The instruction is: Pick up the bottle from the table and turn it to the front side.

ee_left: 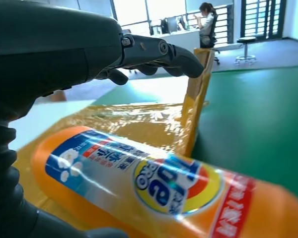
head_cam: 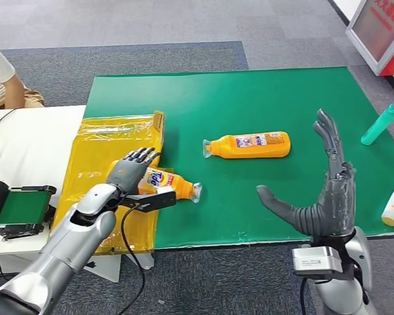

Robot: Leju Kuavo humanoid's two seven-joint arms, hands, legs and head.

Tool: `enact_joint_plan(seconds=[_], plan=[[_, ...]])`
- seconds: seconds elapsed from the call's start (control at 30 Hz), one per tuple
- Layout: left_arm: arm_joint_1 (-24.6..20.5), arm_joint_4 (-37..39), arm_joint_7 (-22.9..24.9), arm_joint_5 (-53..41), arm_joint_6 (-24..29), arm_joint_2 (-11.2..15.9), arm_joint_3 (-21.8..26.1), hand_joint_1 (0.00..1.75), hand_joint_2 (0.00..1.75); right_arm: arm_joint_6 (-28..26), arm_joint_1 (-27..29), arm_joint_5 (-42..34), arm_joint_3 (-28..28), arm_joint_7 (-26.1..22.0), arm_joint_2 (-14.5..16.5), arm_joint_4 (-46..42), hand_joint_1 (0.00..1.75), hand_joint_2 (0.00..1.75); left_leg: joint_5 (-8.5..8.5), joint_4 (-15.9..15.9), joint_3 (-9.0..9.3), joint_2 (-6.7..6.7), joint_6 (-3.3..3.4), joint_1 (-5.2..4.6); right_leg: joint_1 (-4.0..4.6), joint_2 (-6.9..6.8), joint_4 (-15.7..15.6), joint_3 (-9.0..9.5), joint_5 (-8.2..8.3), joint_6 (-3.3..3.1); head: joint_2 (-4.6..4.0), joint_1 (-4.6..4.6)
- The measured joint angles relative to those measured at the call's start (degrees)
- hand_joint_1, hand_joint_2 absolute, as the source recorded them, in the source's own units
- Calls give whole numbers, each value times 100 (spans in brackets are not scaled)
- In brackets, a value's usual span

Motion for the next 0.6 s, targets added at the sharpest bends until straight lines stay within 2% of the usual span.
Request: enact_joint_plan(seconds=[0.2,0.37,0.6], plan=[[686,-1192,-828,2156,-222,-37,582,0,175,-69,148,22,-23,-132,-24,21,0,175,-3,0,-2,0,-1,0,0,0,0,-3,-4,1,0,0],[1095,-2071,-1030,2791,-359,-24,873,0,175,-98,198,13,-23,-163,-37,55,0,175,-5,0,-4,0,-1,0,1,0,0,-2,-10,1,0,0],[1816,-3405,-1286,4178,-314,45,1426,0,175,50,363,-279,-33,-66,-101,132,0,175,-6,0,-3,0,-1,0,1,0,0,-1,-10,1,0,-1]])
